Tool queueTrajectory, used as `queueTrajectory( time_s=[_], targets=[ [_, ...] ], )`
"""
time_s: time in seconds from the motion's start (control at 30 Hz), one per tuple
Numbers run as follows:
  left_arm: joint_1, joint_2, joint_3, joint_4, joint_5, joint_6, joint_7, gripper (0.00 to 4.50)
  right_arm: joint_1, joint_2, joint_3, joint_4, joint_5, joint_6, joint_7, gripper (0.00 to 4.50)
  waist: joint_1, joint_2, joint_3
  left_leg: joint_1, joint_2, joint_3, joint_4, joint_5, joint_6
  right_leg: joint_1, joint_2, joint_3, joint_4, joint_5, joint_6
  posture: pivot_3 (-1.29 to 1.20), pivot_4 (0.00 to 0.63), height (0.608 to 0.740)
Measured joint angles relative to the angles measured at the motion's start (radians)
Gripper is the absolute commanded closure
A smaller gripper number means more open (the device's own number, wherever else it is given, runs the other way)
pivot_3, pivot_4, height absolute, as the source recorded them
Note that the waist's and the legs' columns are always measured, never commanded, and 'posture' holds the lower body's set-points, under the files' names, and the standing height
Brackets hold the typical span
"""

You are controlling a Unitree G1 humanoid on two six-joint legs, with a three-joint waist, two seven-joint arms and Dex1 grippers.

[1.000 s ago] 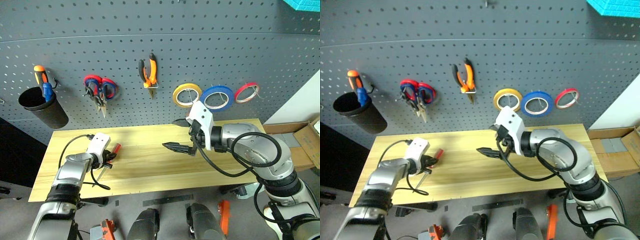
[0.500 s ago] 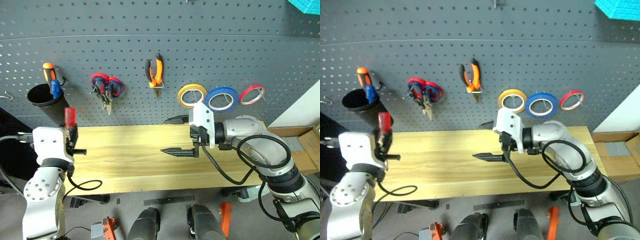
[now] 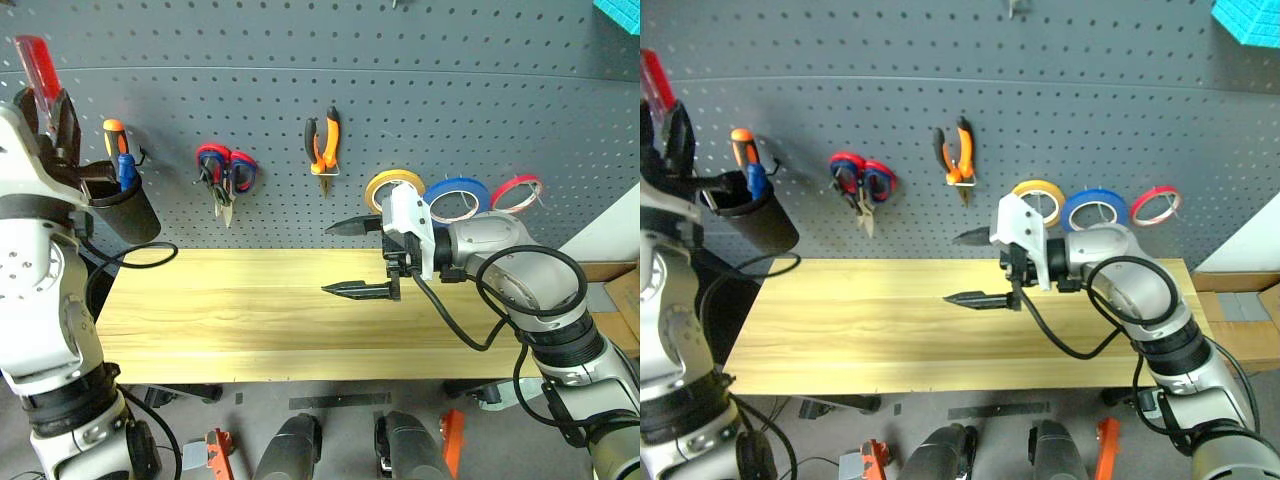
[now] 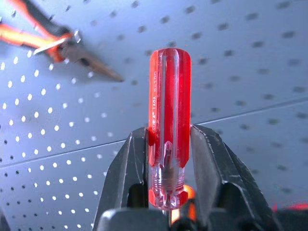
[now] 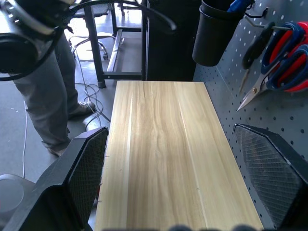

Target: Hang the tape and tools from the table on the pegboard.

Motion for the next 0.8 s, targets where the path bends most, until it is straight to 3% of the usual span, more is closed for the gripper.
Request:
queueTrajectory(
  time_s=[0.27,0.57,0.6,0.8],
  targets=[
    [-0.143,0.033,-0.055,0.331,0.007,-0.22,-0.041,3.6,-0.001,0.013,0.0,-0.001,-0.001,0.0,-0.004,0.0,-0.008,-0.001,-0.001,0.0,0.0,-0.001,0.002,0.0,0.0,0.0,0.0,-0.001,0.0,0.0,0.0,-0.07,0.165,0.74],
    [-0.133,0.006,-0.093,0.434,0.007,-0.323,-0.031,3.6,0.001,0.006,0.0,-0.013,-0.001,0.015,-0.018,0.0,-0.022,-0.001,-0.001,0.0,0.0,0.0,0.001,0.0,0.0,-0.001,0.0,0.0,0.001,0.0,0.0,-0.09,0.168,0.74],
    [-0.119,-0.004,-0.093,0.436,0.006,-0.323,-0.02,2.87,0.002,0.004,0.0,-0.016,-0.001,0.016,-0.02,0.0,-0.023,-0.001,-0.001,0.0,0.0,0.0,0.002,0.0,0.0,0.0,0.0,0.0,0.001,0.0,0.0,-0.09,0.168,0.74],
    [-0.096,-0.013,-0.065,0.438,-0.002,-0.329,0.031,0.83,0.003,-0.006,0.0,-0.022,0.0,0.016,-0.021,0.0,-0.023,-0.001,-0.001,0.0,0.0,0.0,0.002,0.0,0.0,0.0,0.0,0.0,0.001,0.0,0.0,-0.08,0.165,0.74]
  ],
)
